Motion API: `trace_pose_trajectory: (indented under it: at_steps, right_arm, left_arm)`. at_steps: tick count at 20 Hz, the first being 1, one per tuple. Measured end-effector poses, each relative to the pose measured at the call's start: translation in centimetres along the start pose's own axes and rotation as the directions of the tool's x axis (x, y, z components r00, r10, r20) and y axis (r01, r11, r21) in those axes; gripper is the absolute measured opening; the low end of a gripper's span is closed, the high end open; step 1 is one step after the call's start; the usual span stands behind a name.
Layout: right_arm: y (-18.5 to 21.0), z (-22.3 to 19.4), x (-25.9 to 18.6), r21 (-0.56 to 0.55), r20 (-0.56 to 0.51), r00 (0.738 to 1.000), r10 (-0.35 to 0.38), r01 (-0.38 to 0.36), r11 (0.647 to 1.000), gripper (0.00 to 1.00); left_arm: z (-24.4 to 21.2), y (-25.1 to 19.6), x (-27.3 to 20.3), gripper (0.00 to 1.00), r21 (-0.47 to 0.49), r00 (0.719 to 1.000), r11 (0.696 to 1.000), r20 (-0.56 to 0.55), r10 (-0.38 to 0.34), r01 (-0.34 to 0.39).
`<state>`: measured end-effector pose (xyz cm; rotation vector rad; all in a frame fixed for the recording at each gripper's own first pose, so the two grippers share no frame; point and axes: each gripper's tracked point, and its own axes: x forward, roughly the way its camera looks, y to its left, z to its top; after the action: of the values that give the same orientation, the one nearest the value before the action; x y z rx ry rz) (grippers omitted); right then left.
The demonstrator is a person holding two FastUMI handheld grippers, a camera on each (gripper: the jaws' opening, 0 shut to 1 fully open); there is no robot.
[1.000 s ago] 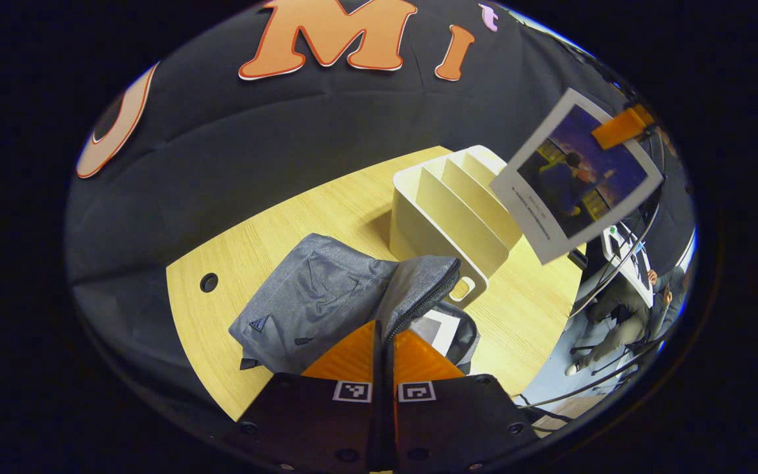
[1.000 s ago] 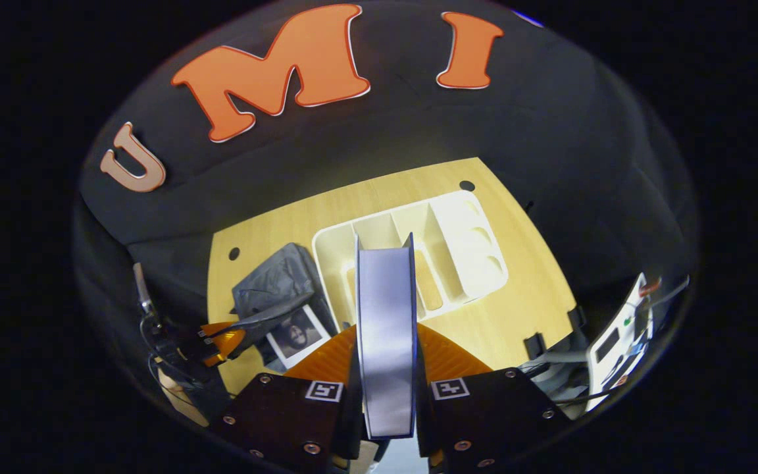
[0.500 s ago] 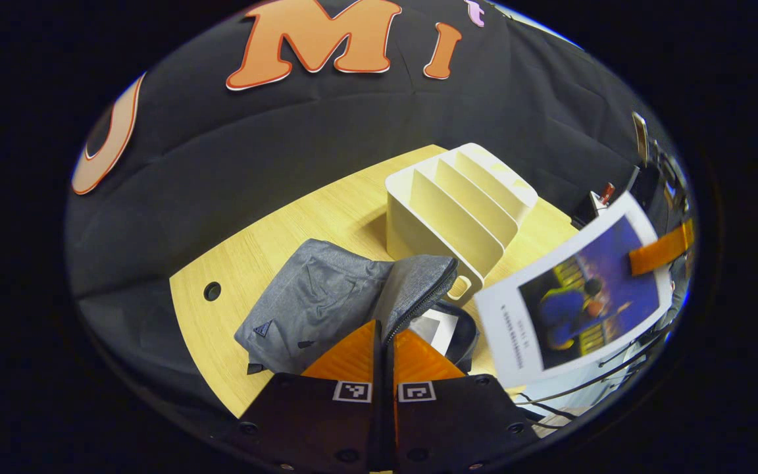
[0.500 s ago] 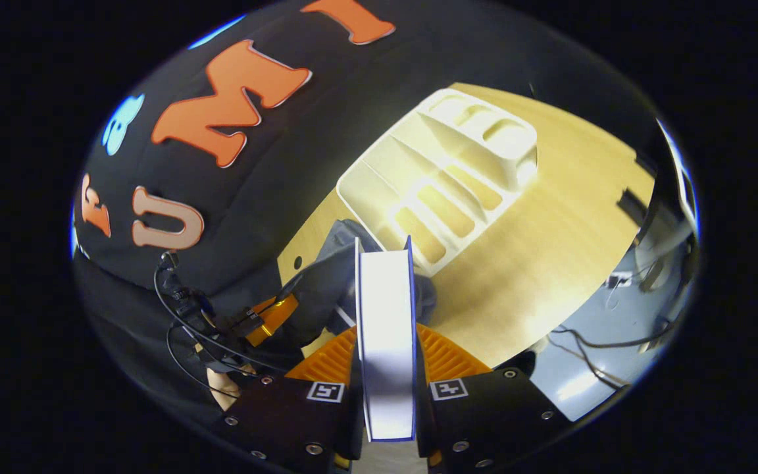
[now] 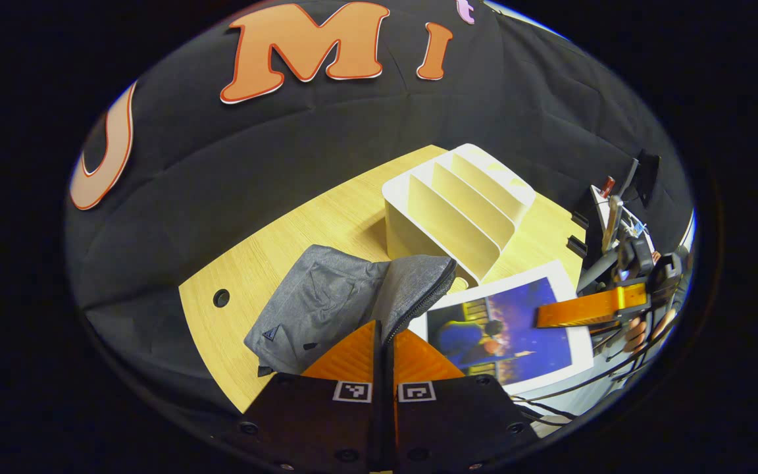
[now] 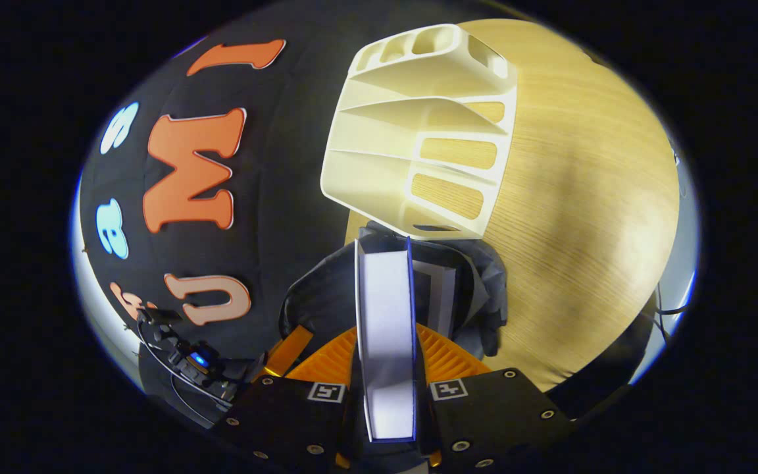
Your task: Open the schoolbag, grab two books from the bookshelf and put them into the schoolbag.
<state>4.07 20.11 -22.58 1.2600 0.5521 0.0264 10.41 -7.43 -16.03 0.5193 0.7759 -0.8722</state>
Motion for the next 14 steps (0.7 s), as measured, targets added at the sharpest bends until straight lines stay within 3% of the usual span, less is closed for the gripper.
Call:
trace_pose_trajectory:
  at_steps: [9,14]
  right_arm:
    - [0.0,-0.5,9.9,0.044,0.116,0.989,0.093,-0.098,0.994,0.32]
    - [1.3,-0.6,13.7,0.080,0.161,0.983,0.088,-0.102,0.992,0.32]
  left_arm:
    - [1.3,-2.9,-0.2,0.01,0.049,1.000,0.999,0.001,-0.024,0.024]
    - [2.0,-4.0,-0.4,0.00,0.064,0.999,0.997,0.019,-0.040,0.039]
